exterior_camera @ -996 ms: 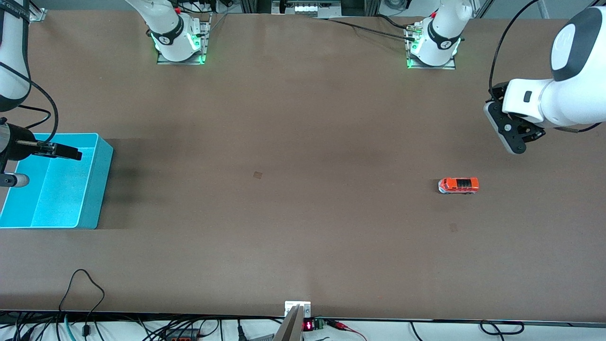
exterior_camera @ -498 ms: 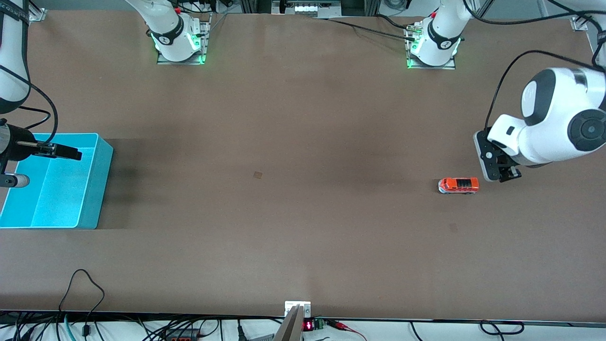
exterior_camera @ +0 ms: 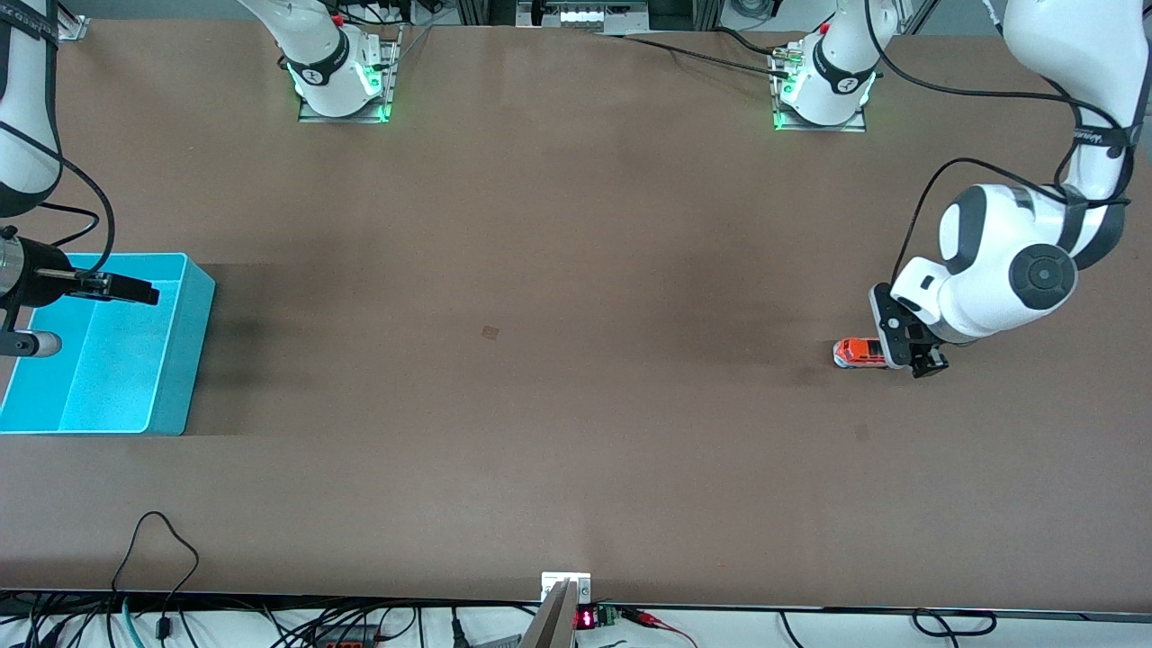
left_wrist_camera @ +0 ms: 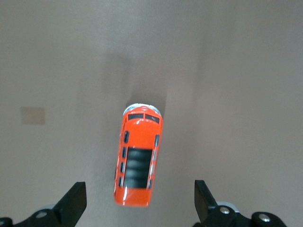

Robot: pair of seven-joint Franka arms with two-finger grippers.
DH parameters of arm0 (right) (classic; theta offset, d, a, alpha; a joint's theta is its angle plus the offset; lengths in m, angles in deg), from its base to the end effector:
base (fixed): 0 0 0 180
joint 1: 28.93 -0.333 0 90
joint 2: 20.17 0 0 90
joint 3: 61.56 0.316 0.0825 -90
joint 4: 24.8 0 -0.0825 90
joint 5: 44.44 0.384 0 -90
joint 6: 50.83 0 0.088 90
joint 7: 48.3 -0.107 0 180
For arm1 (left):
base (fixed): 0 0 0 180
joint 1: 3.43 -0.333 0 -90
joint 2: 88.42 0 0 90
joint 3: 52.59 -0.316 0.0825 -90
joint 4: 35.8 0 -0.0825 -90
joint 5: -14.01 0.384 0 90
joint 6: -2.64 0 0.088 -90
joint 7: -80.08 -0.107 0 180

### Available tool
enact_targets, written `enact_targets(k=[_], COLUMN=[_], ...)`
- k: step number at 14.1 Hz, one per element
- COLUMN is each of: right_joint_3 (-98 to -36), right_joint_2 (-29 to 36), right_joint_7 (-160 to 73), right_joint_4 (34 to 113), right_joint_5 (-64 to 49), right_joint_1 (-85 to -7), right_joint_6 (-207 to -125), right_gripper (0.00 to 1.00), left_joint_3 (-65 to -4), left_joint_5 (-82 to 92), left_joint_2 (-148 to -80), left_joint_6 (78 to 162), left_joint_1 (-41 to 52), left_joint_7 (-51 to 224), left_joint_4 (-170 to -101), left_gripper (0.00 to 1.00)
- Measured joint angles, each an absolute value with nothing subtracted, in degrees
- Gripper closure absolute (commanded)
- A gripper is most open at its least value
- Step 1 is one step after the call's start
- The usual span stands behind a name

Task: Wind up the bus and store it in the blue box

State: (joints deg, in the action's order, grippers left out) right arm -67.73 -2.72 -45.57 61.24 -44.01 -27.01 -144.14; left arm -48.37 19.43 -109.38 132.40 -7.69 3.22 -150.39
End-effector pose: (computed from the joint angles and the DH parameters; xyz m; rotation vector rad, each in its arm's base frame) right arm 0.6285 -0.0806 0.4804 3.1175 -0.1444 -0.2777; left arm 0.5948 0.0040 0.2675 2.3768 -2.0047 -0.1627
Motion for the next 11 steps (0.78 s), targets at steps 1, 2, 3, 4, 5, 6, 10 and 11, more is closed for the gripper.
enact_targets(k=[1,2,3,4,5,6,10,11], right_joint_3=[-67.73,-67.73,-67.73,-67.72,-67.72,-67.72,-67.73,-67.72], right_joint_2=[-2.72,-2.72,-2.72,-2.72,-2.72,-2.72,-2.72,-2.72], right_joint_7=[-45.56,-45.56,-45.55,-45.55,-45.55,-45.54,-45.54,-45.54], right_joint_4=[61.23,61.23,61.23,61.23,61.23,61.23,61.23,61.22], right_joint_5=[-44.01,-44.01,-44.01,-44.01,-44.01,-44.01,-44.01,-44.01], right_joint_1=[-27.01,-27.01,-27.01,-27.01,-27.01,-27.01,-26.97,-26.97], right_joint_6=[-144.14,-144.14,-144.15,-144.15,-144.15,-144.16,-144.18,-144.18], right_gripper=[0.00,0.00,0.00,0.00,0.00,0.00,0.00,0.00], left_joint_3=[-48.36,-48.36,-48.36,-48.36,-48.36,-48.36,-48.43,-48.43], left_joint_5=[19.47,19.50,19.51,19.51,19.51,19.51,19.51,19.51], left_joint_2=[-110.35,-111.45,-112.44,-113.28,-113.96,-114.51,-115.98,-116.02], left_joint_6=[134.68,136.88,138.50,139.36,140.19,141.38,144.17,144.19], left_joint_1=[-7.68,-7.68,-7.68,-7.68,-7.69,-7.70,-8.19,-8.31], left_joint_7=[2.30,1.18,0.09,-0.73,-1.73,-2.81,-5.19,-5.36], left_joint_4=[-150.95,-151.29,-151.46,-151.51,-151.63,-151.82,-152.33,-152.35], left_gripper=[0.00,0.00,0.00,0.00,0.03,0.09,0.61,0.63])
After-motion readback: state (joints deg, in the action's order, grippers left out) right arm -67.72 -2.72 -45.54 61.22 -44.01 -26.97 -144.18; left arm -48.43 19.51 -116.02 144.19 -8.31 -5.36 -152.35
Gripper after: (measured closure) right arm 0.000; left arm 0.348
